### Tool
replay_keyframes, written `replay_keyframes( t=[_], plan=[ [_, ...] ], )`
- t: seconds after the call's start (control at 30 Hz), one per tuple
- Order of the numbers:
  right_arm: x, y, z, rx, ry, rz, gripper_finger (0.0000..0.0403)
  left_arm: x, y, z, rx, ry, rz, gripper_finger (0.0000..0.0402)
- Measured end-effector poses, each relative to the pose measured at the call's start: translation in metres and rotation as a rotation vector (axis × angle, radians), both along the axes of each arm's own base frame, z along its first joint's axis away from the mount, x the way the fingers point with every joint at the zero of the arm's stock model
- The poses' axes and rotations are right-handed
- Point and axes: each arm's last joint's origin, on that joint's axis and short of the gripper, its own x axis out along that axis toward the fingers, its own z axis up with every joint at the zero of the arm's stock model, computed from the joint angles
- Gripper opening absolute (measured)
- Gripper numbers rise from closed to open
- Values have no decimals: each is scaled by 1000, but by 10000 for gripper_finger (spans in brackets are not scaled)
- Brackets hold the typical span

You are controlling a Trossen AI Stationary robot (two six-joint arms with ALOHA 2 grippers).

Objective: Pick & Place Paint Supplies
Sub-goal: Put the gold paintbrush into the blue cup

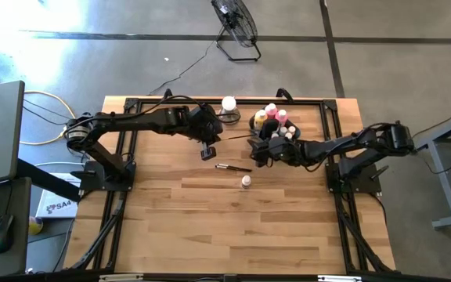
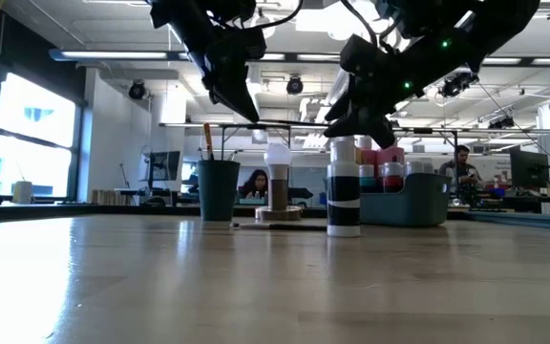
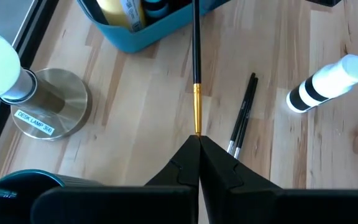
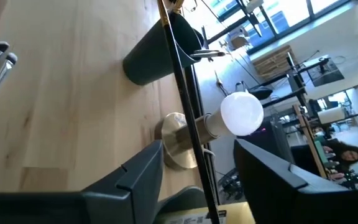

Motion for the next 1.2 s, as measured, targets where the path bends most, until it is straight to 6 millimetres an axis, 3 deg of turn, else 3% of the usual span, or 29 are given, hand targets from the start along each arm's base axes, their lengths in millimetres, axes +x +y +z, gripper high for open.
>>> replay_keyframes(
  t=[0.33, 0.67, 1.2],
  plan=[
    [0, -5, 0, 22, -8, 4, 118, 0, -1, 0, -12, -5, -11, 0],
    [-1, -13, -1, 77, -30, -7, 105, 0, -1, 0, -18, -7, -14, 0],
    [-2, -11, -4, 96, -2, 1, 16, 1, 0, 0, -12, -11, -11, 0]
  ],
)
